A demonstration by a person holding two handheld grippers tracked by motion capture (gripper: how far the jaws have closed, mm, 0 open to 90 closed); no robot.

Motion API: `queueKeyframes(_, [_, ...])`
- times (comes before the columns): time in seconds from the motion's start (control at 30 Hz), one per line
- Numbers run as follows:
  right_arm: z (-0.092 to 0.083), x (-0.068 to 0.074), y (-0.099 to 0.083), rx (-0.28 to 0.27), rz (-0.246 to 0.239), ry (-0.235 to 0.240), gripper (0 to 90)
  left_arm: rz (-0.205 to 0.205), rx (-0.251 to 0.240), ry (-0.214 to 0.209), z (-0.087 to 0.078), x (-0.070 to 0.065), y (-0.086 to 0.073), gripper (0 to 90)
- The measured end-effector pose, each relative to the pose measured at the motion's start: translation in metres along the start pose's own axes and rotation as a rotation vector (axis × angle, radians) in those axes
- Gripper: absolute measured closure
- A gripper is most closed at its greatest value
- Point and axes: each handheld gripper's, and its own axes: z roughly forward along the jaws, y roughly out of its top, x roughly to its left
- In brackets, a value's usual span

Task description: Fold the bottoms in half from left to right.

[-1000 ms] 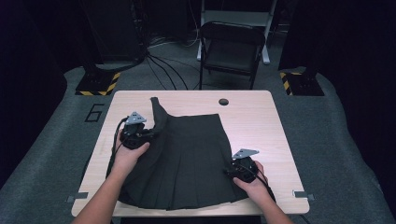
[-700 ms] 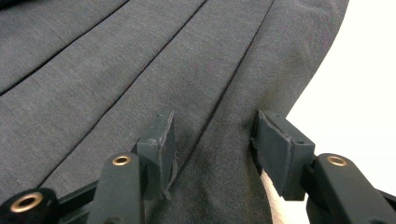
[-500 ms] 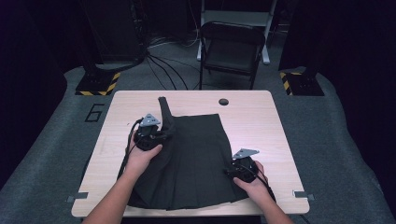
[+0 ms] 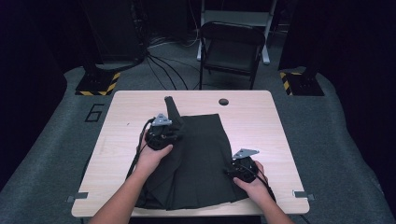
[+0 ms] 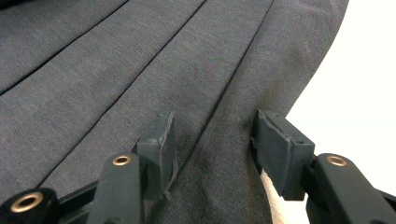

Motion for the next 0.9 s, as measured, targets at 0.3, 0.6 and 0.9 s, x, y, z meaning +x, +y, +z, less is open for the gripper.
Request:
queueKeyframes(0.3, [0.000, -0.001, 0.000, -0.002, -0.008, 0.003, 47.5, 0.012, 0.012, -0.034, 0.021, -0.011, -0.001, 82.6])
queueKeyframes(0.6, [0.000, -0.002, 0.000, -0.012, -0.010, 0.001, 47.6, 0.008, 0.030, -0.071, 0.045, -0.015, -0.009, 82.6])
queueKeyframes(0.9, [0.000, -0.002, 0.000, -0.003, -0.013, 0.004, 47.6, 0.022, 0.055, -0.102, 0.065, -0.024, -0.016, 82.5])
